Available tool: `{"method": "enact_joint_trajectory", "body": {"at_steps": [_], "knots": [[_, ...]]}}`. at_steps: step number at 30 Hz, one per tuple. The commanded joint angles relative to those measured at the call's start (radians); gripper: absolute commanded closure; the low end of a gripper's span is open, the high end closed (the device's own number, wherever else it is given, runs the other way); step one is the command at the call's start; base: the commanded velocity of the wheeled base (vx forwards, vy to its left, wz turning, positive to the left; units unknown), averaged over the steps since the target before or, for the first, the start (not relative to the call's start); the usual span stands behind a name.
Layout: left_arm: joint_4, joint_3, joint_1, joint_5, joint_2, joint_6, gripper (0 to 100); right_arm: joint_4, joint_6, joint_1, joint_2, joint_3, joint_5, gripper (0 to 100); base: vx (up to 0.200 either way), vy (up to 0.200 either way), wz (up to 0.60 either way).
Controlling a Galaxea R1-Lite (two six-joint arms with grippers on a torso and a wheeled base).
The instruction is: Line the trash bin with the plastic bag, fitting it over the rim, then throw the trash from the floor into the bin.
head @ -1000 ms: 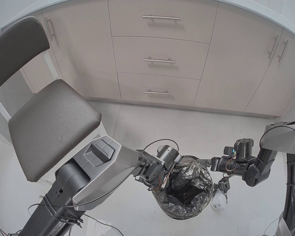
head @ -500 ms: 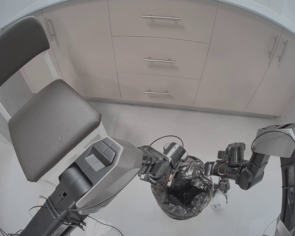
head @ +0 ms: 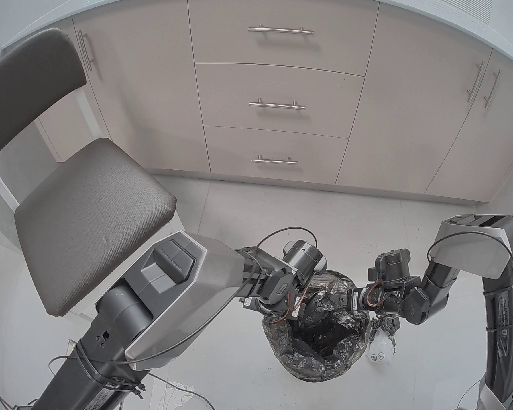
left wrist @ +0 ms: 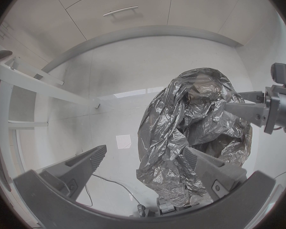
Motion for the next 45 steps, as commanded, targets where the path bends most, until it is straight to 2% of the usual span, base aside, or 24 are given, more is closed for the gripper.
{"method": "enact_joint_trajectory", "body": {"at_steps": [1, 5, 10, 17, 19, 22, 24, 26, 31, 37, 45], "knots": [[-0.003, 0.000, 0.001, -0.001, -0.007, -0.003, 0, 0.080, 0.000, 0.036, 0.017, -0.087, -0.051, 0, 0.000, 0.000, 0.00], [-0.006, -0.003, 0.003, -0.004, -0.024, -0.016, 0, 0.087, 0.000, 0.042, 0.032, -0.101, -0.072, 0, 0.000, 0.000, 0.00], [0.000, -0.003, 0.003, -0.038, -0.057, -0.024, 0, 0.085, 0.003, 0.040, 0.035, -0.107, -0.072, 0, 0.000, 0.000, 0.00], [0.000, 0.000, -0.003, -0.039, -0.093, -0.038, 0, 0.054, 0.011, 0.031, 0.012, -0.081, -0.060, 0, 0.000, 0.000, 0.00], [-0.001, -0.001, -0.005, -0.039, -0.107, -0.038, 0, -0.015, 0.013, 0.025, -0.026, -0.025, -0.028, 0, 0.000, 0.000, 0.00], [-0.006, -0.015, -0.003, -0.048, -0.106, -0.036, 0, -0.180, 0.031, 0.003, -0.040, 0.056, 0.101, 0, 0.000, 0.000, 0.00], [-0.004, -0.029, 0.001, -0.052, -0.093, -0.035, 0, -0.265, 0.052, -0.014, -0.017, 0.070, 0.121, 0, 0.000, 0.000, 0.00], [-0.004, -0.041, 0.009, -0.052, -0.073, -0.033, 0, -0.309, 0.082, -0.024, 0.000, 0.073, 0.123, 0, 0.000, 0.000, 0.00], [-0.004, -0.070, 0.027, -0.056, -0.037, -0.024, 0, -0.314, 0.132, -0.017, 0.007, 0.064, 0.124, 0, 0.000, 0.000, 0.00], [0.002, -0.070, 0.040, -0.099, 0.005, 0.002, 0, -0.318, 0.149, -0.017, 0.011, 0.057, 0.123, 0, 0.000, 0.000, 0.00], [0.005, -0.070, 0.051, -0.102, 0.063, 0.014, 0, -0.318, 0.177, -0.017, 0.011, 0.048, 0.121, 0, 0.000, 0.000, 0.00]]}}
